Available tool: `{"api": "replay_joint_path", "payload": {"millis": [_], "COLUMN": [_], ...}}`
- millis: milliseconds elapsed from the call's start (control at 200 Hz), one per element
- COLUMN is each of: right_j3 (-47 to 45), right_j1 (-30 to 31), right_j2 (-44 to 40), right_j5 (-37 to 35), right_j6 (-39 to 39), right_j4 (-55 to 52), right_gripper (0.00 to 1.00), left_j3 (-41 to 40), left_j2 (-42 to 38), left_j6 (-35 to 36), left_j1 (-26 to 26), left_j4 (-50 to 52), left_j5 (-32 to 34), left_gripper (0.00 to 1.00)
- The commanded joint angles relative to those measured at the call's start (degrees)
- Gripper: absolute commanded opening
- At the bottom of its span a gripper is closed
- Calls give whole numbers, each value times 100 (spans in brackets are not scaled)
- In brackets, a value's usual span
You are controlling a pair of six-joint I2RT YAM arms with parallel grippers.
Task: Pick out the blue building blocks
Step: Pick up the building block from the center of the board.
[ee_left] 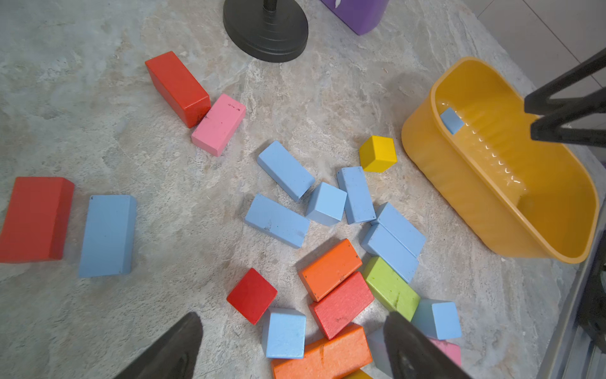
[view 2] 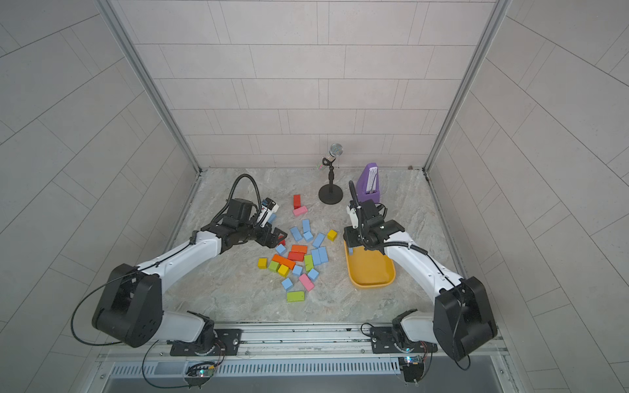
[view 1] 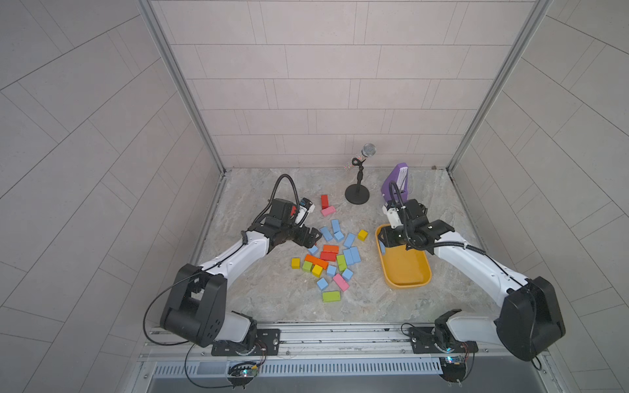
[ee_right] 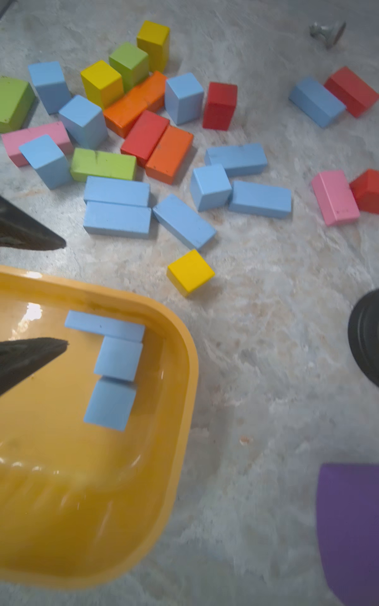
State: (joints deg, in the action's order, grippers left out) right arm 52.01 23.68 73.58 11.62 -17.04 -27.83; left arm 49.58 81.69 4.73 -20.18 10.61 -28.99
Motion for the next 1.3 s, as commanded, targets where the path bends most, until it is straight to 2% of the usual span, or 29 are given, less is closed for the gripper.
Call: {"api": "replay_joint_path", "payload": {"millis": [0, 125, 205, 355, 430, 625, 720, 966, 1106, 1296], "right_j3": [-271, -501, -789, -1330, -1569, -1970, -2070, -2197, -2169, -2229], "right_j1": [560, 1215, 1386, 1405, 1407, 1405, 1409, 1402, 1402, 1402], "right_j2": [-197, -365, -540, -995, -1235, -1807, -2007, -2133, -1993, -1788], "right_j5": [-248, -649, -663, -459, -484, -620, -655, -755, -765, -688], "right_j6": [-278, -403, -569, -757, -759, -793, -749, -703, -601, -618], "right_j4": [521, 914, 1370, 2051, 2254, 2114, 2045, 2065, 2034, 2190], "right_gripper": [45, 44, 44, 44, 45, 46, 46, 47, 47, 48], "left_j3": [-18, -51, -57, -20, 13, 387, 703, 1794, 2121, 3028], "left_j2": [106, 72, 32, -95, -127, 10, 209, 1129, 1691, 2444], "left_j6": [377, 582, 834, 1593, 1999, 3113, 3471, 4251, 4378, 3537], "left_j1": [-28, -29, -21, -27, -22, -32, -55, -64, -169, -78], "left_j4": [122, 165, 253, 529, 672, 1360, 1655, 2672, 2684, 2872], "left_j5": [-203, -326, -285, -72, 70, 242, 503, 1201, 1669, 2487], "left_gripper": [90, 87, 84, 83, 76, 75, 69, 67, 66, 64]}}
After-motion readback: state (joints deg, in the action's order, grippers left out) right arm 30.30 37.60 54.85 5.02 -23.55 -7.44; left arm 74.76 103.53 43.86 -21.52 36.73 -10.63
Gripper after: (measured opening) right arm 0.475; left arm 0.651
